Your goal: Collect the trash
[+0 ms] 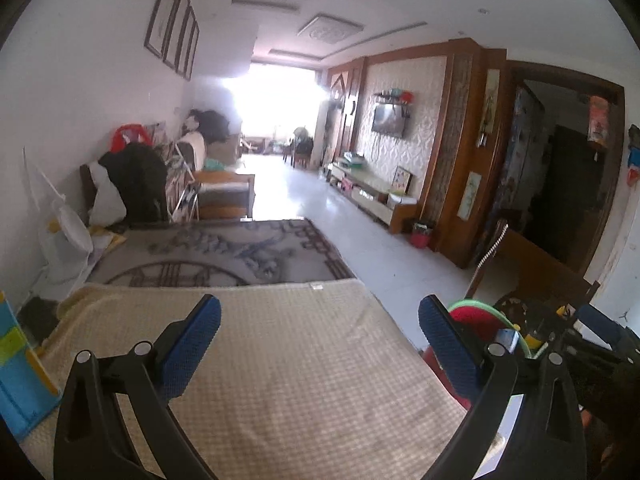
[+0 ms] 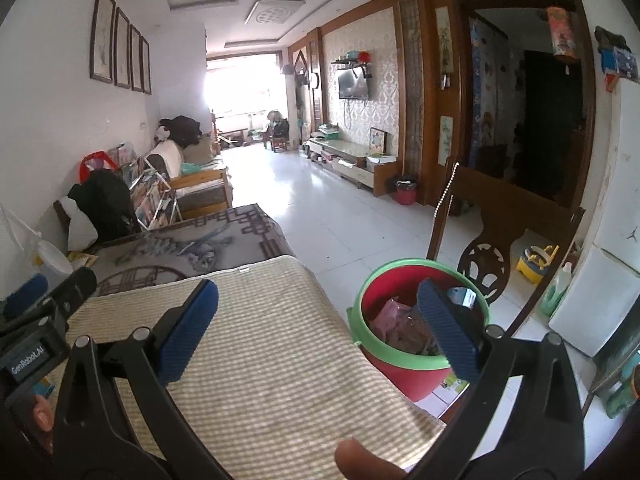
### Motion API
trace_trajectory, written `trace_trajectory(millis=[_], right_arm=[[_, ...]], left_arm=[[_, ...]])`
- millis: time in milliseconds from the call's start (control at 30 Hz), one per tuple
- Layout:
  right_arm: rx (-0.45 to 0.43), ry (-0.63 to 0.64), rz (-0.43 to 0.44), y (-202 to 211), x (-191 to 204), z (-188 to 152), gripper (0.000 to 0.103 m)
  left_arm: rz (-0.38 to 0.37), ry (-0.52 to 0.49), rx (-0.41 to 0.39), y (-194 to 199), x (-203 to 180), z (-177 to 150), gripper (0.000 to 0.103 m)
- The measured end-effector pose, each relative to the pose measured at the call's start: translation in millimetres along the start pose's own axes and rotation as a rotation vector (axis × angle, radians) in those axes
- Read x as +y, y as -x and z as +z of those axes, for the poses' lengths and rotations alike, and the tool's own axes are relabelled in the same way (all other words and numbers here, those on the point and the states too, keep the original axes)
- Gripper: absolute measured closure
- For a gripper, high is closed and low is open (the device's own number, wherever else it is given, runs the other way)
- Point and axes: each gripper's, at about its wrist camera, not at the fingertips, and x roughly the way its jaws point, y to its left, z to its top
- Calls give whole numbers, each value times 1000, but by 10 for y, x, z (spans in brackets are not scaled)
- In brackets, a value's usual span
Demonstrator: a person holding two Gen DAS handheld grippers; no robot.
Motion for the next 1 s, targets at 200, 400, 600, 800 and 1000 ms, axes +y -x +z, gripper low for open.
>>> trace_trajectory(millis=[200,400,600,800,1000], right_arm=[[20,-16,31,-40,-250,-15,5],[27,-26,43,-63,-463,-33,5],[34,-46,34,-156,-550,-29,5],[34,-50,5,-293,-380,16,5],[58,-47,-12,-462,-72,21,5]], left_arm=[[55,0,5,74,-212,-70,8],[37,-30,7,48,-497,-84,8],[46,-54,-4,-12,-632,-112,8],[17,-61,9,-198,-513,-15,8],[-7,-53,29,-412,-216,113,8]])
